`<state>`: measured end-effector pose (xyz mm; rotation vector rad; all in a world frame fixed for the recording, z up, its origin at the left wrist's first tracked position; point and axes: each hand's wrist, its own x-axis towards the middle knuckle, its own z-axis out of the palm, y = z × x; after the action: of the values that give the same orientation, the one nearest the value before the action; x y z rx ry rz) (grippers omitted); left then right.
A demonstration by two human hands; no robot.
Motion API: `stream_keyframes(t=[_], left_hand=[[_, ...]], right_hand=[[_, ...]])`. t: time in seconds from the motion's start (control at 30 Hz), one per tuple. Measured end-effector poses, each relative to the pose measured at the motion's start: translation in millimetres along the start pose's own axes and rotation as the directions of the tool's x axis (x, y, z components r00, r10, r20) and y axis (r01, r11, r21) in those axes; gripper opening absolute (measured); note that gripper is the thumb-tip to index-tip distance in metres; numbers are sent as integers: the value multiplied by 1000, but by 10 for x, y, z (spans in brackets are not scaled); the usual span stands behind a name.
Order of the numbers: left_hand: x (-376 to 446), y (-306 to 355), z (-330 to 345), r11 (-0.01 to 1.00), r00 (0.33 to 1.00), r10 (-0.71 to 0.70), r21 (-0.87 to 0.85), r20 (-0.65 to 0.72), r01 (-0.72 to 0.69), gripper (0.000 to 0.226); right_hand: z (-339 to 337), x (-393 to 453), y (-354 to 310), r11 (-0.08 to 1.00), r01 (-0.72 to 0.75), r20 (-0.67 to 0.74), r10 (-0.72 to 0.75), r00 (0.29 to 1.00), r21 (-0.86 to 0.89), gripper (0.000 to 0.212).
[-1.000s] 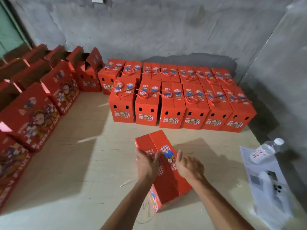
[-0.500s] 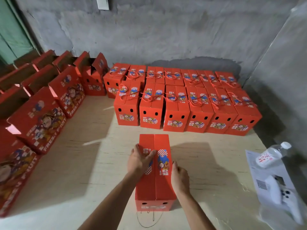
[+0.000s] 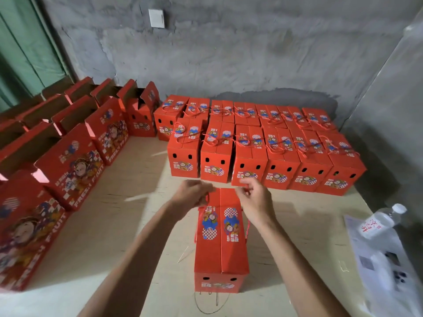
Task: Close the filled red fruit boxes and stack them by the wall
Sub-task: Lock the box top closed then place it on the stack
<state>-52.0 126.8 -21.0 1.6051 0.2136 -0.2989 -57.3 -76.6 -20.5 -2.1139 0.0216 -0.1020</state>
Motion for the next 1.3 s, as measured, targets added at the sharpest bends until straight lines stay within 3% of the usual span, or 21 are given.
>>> stream_keyframes(t=[0.13, 0.2, 0.27, 0.37, 0.43, 0.47, 0.5, 0.53, 0.57, 0.63, 0.7, 0.83, 0.93, 1.0, 1.1, 1.17, 1.23, 1.3], left_hand=[[-58, 247, 207, 996, 993, 90, -3, -74, -90, 20], [-56, 243, 251, 990, 993, 64, -120, -96, -75, 28], [-35, 192, 256, 991, 985, 52, -112, -166, -72, 27], [-12, -90, 172, 981, 897, 173, 155, -406, -118, 20], [-10, -389, 53, 939, 821, 210, 344, -531, -18, 28], [9, -551, -16, 949, 827, 87, 299, -556, 100, 42], [10, -715, -73, 953, 832, -144, 151, -536, 262, 57], [-29, -859, -105, 897, 802, -418, -52, -427, 439, 68], [-94, -980, -107, 780, 744, -624, -248, -237, 575, 74], [-187, -1200, -57, 575, 655, -755, -444, 36, 687, 82], [-189, -1374, 37, 521, 646, -761, -535, 61, 665, 70], [-173, -1386, 107, 479, 748, -661, -802, -61, 358, 36], [-162, -1142, 37, 492, 846, -515, -855, -136, 162, 12], [-192, -883, 60, 554, 879, -420, -831, -228, 49, 12], [-304, -557, 180, 813, 907, -201, -579, -370, -56, 21], [-408, -439, 247, 981, 895, 50, -148, -443, -127, 26], [-514, -404, 294, 958, 877, 268, 202, -398, -201, 27], [-553, -398, 277, 931, 848, 341, 273, -406, -244, 27]], right_hand=[[297, -49, -357, 998, -59, 282, 62, 957, -21, 22], [458, -147, -359, 993, -95, 344, 66, 937, 70, 16], [547, -198, -346, 975, -144, 352, 77, 933, 167, 17], [589, -219, -252, 899, -308, 352, 192, 916, 312, 21], [561, -197, -119, 916, -282, 278, 202, 939, 287, 24], [534, -190, -57, 932, -256, 248, 192, 950, 257, 25], [515, -180, 4, 942, -238, 231, 183, 955, 238, 26], [508, -179, 40, 941, -241, 235, 185, 954, 237, 28], [522, -185, 72, 942, -245, 246, 188, 951, 229, 30], [580, -217, 113, 949, -244, 277, 184, 943, 200, 32], [645, -252, 135, 956, -224, 312, 158, 937, 188, 32], [730, -323, 209, 967, -193, 327, 131, 936, 165, 26], [736, -319, 237, 974, -181, 363, 120, 924, 138, 30], [746, -313, 225, 989, -134, 404, 98, 910, 61, 32], [777, -309, 99, 998, -64, 463, 54, 885, 4, 18], [815, -314, -30, 990, -90, 491, 26, 871, 107, 26], [827, -300, -133, 953, -180, 486, 41, 873, 245, 31], [771, -204, -255, 921, -235, 492, 57, 869, 309, 27]])
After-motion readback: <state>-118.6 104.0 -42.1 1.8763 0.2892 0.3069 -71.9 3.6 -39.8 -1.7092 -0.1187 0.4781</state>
